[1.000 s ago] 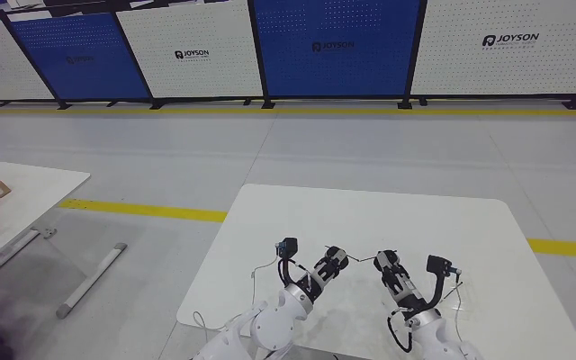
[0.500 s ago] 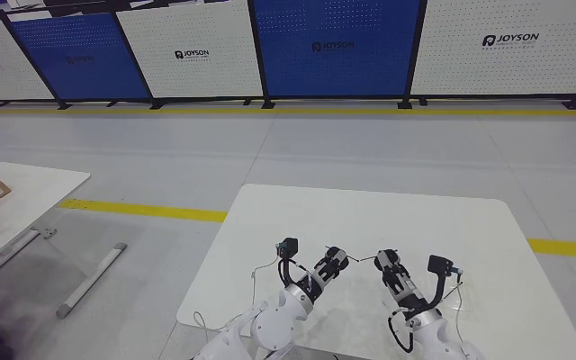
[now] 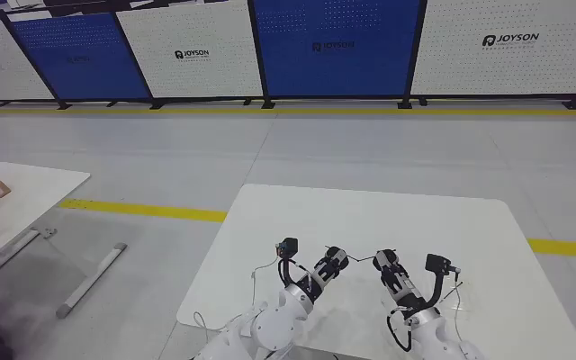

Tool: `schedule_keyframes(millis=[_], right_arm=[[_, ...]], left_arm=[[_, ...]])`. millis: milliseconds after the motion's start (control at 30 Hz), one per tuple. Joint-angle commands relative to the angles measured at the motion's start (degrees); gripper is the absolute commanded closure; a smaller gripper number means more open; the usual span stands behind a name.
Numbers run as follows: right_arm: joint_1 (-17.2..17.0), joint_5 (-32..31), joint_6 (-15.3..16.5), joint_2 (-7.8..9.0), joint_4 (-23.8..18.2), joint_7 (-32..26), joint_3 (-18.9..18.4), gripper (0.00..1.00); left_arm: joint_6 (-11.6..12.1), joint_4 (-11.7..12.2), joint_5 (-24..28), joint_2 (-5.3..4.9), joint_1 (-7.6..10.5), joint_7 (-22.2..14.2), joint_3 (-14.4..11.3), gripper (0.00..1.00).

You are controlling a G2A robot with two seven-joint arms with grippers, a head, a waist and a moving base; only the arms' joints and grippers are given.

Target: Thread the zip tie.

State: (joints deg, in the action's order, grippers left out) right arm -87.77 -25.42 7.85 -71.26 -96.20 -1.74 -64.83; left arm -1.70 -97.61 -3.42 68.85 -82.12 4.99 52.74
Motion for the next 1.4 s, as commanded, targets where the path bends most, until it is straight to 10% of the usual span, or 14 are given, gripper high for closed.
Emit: schedule_keyframes(millis=[0,1367], right_arm=[[-0.2,-0.1,0.2,0.00,-0.2,0.0,-0.2,1.00],[0.4,3.7,0.4,-1.05,1.6,-2.7,-0.5,1.00]], left_arm=[[0.0,0.0,0.0,0.00,0.00,0.0,0.0,1.00],[0.0,0.0,0.0,0.00,0.00,0.0,0.0,1.00]])
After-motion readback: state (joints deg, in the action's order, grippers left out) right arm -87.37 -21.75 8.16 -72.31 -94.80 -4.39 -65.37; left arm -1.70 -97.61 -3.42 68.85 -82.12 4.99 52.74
